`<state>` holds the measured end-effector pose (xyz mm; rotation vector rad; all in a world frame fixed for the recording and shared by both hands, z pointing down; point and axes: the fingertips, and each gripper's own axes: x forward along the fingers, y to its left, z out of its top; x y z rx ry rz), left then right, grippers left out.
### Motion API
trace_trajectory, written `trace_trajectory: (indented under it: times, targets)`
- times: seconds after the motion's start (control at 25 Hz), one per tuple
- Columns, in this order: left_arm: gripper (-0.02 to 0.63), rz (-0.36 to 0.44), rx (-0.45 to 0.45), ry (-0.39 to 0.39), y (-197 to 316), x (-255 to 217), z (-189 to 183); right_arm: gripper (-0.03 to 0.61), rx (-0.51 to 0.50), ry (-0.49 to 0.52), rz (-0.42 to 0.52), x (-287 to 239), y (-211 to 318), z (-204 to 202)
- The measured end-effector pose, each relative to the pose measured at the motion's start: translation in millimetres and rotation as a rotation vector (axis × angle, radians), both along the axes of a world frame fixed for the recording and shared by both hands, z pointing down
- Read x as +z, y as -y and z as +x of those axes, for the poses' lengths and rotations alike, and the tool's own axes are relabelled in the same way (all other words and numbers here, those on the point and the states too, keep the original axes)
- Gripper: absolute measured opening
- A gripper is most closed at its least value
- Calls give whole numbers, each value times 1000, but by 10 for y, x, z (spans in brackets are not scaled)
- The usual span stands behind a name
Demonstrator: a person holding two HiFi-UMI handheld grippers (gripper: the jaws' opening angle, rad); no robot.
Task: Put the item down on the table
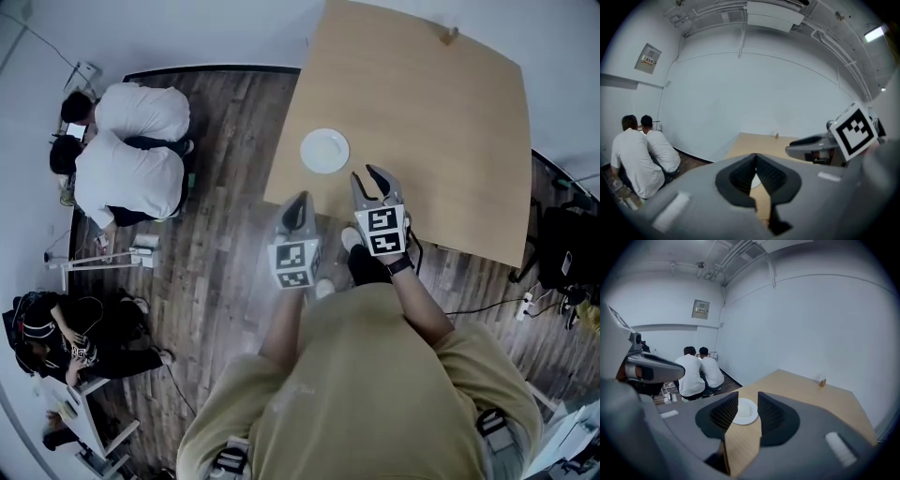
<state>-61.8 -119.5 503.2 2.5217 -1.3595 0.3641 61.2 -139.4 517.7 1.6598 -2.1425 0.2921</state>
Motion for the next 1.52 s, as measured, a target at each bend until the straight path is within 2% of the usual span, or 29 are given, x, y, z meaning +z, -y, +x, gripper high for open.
trace_trajectory:
  times: [0.24,0.64,0.88,1.24,1.52]
  targets:
    - [2,38,33,0,-141,-194,44,93,48,26,82,-378,-257,187]
    - [2,180,119,-52,-401,-960,241,41,128,76,266,-1137,-787,489]
    - [2,223,127,-77,-529,-1200,215,15,178,89,345,-1461,-1079,627]
    - [3,246,106,-59,-647,-1239,73,5,266,109,347,-1439,-1397,864]
    - [2,263,59,-30,-696,-1152,-185,5,298,120,336,-1392,-1539,849]
